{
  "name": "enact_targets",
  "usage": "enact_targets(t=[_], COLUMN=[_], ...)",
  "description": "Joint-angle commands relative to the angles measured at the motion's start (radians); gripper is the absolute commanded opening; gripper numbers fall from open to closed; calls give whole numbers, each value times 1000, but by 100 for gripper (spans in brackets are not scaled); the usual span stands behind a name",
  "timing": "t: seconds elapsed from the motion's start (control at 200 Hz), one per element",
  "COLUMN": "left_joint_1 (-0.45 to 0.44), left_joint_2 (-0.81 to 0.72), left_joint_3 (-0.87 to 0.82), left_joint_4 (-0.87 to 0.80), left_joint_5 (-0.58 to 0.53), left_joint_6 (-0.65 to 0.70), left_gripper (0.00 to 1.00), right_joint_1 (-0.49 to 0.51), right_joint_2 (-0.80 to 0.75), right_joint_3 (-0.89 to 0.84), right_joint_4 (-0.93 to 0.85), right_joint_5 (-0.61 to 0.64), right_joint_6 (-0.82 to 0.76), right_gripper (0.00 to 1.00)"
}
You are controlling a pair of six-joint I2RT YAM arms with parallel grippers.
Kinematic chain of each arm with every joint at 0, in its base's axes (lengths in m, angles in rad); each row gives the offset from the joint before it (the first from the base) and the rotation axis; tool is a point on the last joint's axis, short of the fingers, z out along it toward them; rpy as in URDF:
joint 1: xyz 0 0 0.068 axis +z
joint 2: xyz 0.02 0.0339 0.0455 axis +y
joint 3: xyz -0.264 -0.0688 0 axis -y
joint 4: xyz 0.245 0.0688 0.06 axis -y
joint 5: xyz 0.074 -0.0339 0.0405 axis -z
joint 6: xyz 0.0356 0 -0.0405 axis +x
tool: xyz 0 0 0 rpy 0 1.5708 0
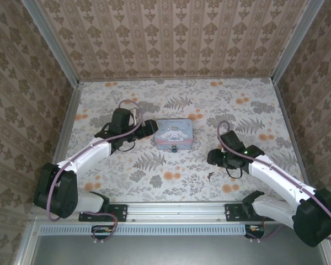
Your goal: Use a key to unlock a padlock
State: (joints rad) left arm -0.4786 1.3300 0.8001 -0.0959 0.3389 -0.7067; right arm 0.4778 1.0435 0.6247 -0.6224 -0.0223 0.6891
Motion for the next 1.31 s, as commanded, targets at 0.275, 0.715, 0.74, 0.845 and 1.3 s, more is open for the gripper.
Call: enact_targets(t=[0.275,0.715,0.74,0.845,1.3], left_joint_1=[-149,-187,-187,-189,-188], left_joint_2=[37,68,69,69,75], left_joint_3=[15,-5,-7,-16,-33], left_joint_4=[-15,50,53,65,81], left_joint_5=[-44,-32,-31,-29,-28], left_joint_6=[16,3,3,0,3], left_gripper=[91,91,91,91,91], right_joint_1=[144,229,232,235,293], right_joint_2=[22,194,202,234,418], right_joint_3=[-61,-38,-34,-22,45], right_joint_4=[-53,31,32,42,79], right_joint_5=[99,133,136,140,145], right_joint_6=[216,290,290,289,291], right_gripper=[51,49,49,48,38])
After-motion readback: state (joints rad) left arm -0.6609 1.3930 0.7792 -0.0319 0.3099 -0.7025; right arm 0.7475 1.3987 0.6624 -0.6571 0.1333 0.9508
